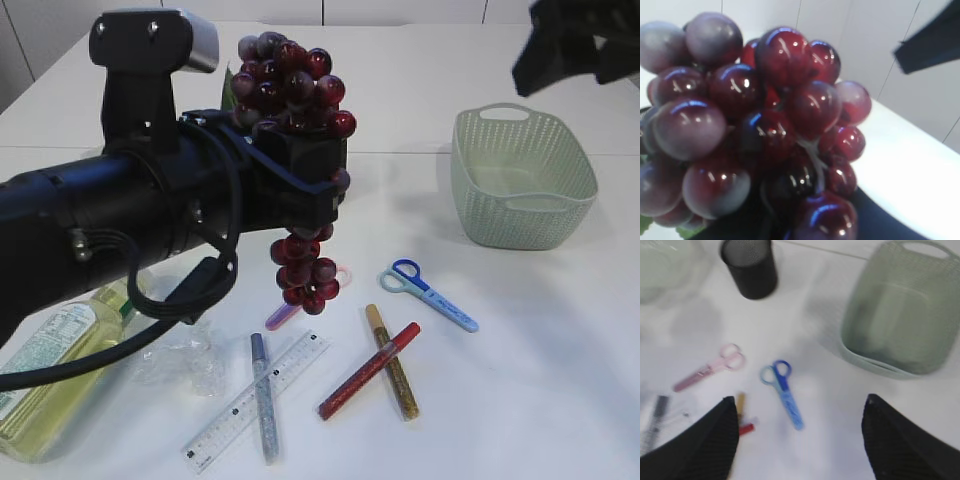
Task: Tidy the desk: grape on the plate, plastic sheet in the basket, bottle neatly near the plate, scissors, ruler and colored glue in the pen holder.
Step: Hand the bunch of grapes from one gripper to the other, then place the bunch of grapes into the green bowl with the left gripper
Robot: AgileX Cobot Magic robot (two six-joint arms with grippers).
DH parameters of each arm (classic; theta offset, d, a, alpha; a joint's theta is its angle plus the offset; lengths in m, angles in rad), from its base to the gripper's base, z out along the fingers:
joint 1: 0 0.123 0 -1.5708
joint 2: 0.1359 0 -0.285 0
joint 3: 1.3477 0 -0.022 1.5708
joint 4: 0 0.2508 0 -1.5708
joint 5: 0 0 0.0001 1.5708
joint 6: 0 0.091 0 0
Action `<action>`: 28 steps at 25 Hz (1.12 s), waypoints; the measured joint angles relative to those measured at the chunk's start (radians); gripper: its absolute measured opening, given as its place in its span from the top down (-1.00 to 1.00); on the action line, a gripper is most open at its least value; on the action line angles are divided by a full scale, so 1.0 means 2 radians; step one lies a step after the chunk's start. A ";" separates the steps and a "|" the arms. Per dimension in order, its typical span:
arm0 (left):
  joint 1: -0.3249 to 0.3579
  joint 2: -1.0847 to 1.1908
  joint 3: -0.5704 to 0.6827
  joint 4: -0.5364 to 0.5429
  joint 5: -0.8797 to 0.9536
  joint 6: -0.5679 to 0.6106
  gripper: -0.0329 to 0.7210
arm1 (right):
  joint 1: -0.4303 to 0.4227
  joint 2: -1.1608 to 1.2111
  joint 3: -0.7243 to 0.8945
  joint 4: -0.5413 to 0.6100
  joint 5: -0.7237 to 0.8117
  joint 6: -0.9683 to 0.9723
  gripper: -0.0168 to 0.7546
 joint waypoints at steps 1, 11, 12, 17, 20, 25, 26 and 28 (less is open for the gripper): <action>0.005 -0.001 0.000 -0.003 0.009 0.000 0.45 | 0.000 0.000 0.001 -0.034 0.020 0.009 -0.58; 0.113 -0.021 0.000 -0.009 0.026 -0.001 0.45 | 0.000 0.000 0.097 -0.145 0.069 0.063 -0.57; 0.132 -0.021 0.000 -0.009 0.026 -0.001 0.45 | 0.000 0.000 0.107 -0.145 0.069 0.064 -0.56; 0.215 -0.021 0.000 -0.006 0.022 -0.001 0.46 | 0.000 0.000 0.125 -0.139 0.059 0.065 -0.56; 0.256 -0.021 0.000 -0.003 0.014 -0.001 0.46 | 0.000 0.000 0.125 -0.135 0.047 0.065 -0.56; 0.292 -0.010 -0.030 -0.002 0.009 -0.001 0.46 | 0.000 0.000 0.125 -0.133 0.046 0.066 -0.56; 0.296 -0.001 -0.042 -0.002 0.008 -0.001 0.46 | 0.000 0.000 0.125 -0.132 0.046 0.066 -0.56; 0.300 0.023 -0.070 -0.001 0.004 -0.001 0.47 | 0.000 0.000 0.125 -0.132 0.045 0.066 -0.56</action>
